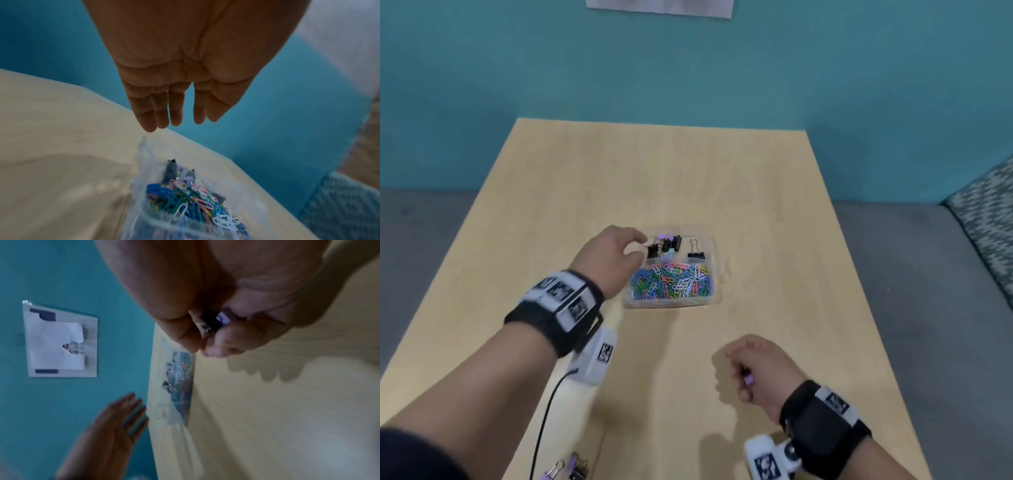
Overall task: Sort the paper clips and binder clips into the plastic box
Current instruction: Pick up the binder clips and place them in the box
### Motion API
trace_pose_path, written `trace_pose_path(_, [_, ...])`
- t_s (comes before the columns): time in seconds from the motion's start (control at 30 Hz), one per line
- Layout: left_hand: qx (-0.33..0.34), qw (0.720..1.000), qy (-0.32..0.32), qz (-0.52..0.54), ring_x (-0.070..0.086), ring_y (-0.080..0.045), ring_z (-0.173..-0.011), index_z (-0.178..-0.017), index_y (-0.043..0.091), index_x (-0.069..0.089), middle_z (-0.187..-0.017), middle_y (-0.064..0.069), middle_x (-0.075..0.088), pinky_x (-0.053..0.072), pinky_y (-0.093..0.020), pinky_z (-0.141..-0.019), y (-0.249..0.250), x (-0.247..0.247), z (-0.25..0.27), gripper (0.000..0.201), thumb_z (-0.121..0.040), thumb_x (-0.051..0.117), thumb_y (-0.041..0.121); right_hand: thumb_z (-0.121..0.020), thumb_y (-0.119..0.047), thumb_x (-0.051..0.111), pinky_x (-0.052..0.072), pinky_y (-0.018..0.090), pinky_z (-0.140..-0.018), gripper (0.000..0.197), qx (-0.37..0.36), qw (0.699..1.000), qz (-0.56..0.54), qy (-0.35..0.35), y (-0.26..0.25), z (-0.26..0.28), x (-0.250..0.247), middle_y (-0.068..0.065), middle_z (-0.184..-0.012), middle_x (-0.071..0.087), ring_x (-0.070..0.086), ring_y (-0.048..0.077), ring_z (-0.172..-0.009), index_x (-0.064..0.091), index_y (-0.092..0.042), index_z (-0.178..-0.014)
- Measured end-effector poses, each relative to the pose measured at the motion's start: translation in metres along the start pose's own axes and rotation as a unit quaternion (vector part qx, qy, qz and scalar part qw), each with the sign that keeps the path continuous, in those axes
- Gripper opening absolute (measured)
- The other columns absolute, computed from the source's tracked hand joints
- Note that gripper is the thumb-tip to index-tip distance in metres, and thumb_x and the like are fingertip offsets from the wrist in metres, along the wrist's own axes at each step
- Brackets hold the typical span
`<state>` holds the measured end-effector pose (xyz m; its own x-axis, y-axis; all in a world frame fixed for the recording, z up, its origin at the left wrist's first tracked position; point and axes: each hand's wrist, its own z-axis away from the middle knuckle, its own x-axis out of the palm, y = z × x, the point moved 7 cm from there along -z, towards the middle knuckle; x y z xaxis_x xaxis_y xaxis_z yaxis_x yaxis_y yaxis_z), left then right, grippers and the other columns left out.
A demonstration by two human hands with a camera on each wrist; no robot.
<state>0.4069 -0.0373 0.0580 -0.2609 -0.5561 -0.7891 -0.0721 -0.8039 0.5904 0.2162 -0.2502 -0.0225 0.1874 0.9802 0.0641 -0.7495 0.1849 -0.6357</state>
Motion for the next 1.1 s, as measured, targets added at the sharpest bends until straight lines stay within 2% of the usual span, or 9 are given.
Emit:
trace_pose_path(0.1, [-0.050,0.995,0.016,0.088,0.060,-0.011,-0.091,-0.102,0.029,0.064,-0.105,0.002,0.062,0.044,-0.030,-0.082,-0.042,-0.011,0.062,0.018,-0.087,0.061,0.019,-0.083,0.011,0.046,0.036,0.021,-0.038,0.018,-0.043,0.999,-0.017,-0.006,-0.054,-0.021,0.014,0.013,-0.063,0.048,0.047,0.020,-0.045,0.052,-0.006,-0.087])
trace_pose_path(0.2, [-0.098,0.991,-0.003,0.096,0.060,-0.004,-0.090,-0.099,0.035,0.062,-0.102,0.009,0.062,0.048,-0.030,-0.081,-0.088,-0.008,0.137,0.019,-0.088,0.060,0.020,-0.085,0.012,0.043,0.046,0.026,-0.042,0.020,-0.127,0.985,0.114,0.008,-0.121,-0.044,0.040,0.014,-0.066,0.053,0.051,0.021,-0.051,0.052,-0.006,-0.087])
trace_pose_path(0.37, [-0.153,0.985,-0.010,0.085,0.058,0.009,-0.082,-0.081,0.045,0.066,-0.094,0.012,0.065,0.038,-0.002,-0.069,-0.130,0.002,0.231,0.032,-0.077,0.073,0.014,-0.081,0.003,0.047,0.057,0.048,-0.077,0.022,-0.221,0.893,0.386,0.065,-0.196,-0.087,0.082,0.016,-0.089,0.067,0.066,0.034,-0.082,0.060,-0.015,-0.080])
trace_pose_path(0.47, [-0.204,0.973,0.040,0.100,0.057,0.010,-0.079,-0.086,0.049,0.063,-0.087,0.022,0.062,0.035,-0.001,-0.065,-0.144,0.000,0.265,0.026,-0.074,0.075,0.029,-0.088,-0.006,0.051,0.051,0.046,-0.091,0.026,-0.207,0.846,0.488,0.062,-0.204,-0.096,0.095,0.016,-0.114,0.064,0.062,0.033,-0.102,0.063,-0.009,-0.111])
trace_pose_path(0.6, [-0.202,0.974,0.020,0.096,0.056,0.010,-0.084,-0.075,0.046,0.066,-0.090,0.013,0.064,0.036,-0.001,-0.069,-0.173,0.005,0.281,0.037,-0.077,0.073,0.009,-0.093,-0.011,0.049,0.049,0.037,-0.091,0.034,-0.211,0.835,0.502,0.083,-0.207,-0.083,0.094,0.014,-0.127,0.058,0.057,0.030,-0.109,0.058,-0.007,-0.125])
trace_pose_path(0.7, [-0.202,0.974,0.020,0.102,0.058,0.004,-0.083,-0.082,0.038,0.064,-0.095,0.011,0.062,0.042,-0.016,-0.077,-0.178,0.003,0.282,0.019,-0.083,0.068,0.020,-0.092,-0.014,0.050,0.046,0.020,-0.068,0.029,-0.255,0.846,0.459,0.092,-0.190,-0.044,0.100,0.011,-0.110,0.062,0.058,0.023,-0.082,0.059,-0.011,-0.120])
trace_pose_path(0.83, [-0.203,0.976,-0.010,0.077,0.057,-0.004,-0.086,-0.098,0.029,0.064,-0.100,0.006,0.058,0.043,-0.025,-0.080,-0.190,0.013,0.278,0.014,-0.086,0.062,0.021,-0.092,-0.019,0.049,0.045,0.030,-0.079,0.032,-0.291,0.793,0.535,0.016,-0.114,0.013,0.133,-0.003,-0.113,0.061,0.058,0.019,-0.095,0.056,-0.020,-0.123])
trace_pose_path(1.0, [-0.193,0.980,-0.058,-0.003,0.056,-0.012,-0.083,-0.109,0.025,0.061,-0.097,0.005,0.056,0.045,-0.026,-0.074,-0.180,0.023,0.282,0.024,-0.085,0.056,0.026,-0.091,-0.026,0.047,0.046,0.035,-0.084,0.034,-0.287,0.683,0.657,-0.141,0.025,0.054,0.179,-0.001,-0.111,0.058,0.057,0.021,-0.100,0.051,-0.024,-0.125])
trace_pose_path(1.1, [-0.171,0.982,-0.074,0.010,0.055,-0.008,-0.080,-0.109,0.033,0.055,-0.098,0.010,0.049,0.044,-0.025,-0.071,-0.161,0.032,0.285,0.028,-0.082,0.061,0.035,-0.092,-0.032,0.047,0.046,0.036,-0.079,0.024,-0.283,0.683,0.656,-0.154,0.067,0.065,0.195,-0.002,-0.100,0.052,0.052,0.021,-0.092,0.052,-0.023,-0.114])
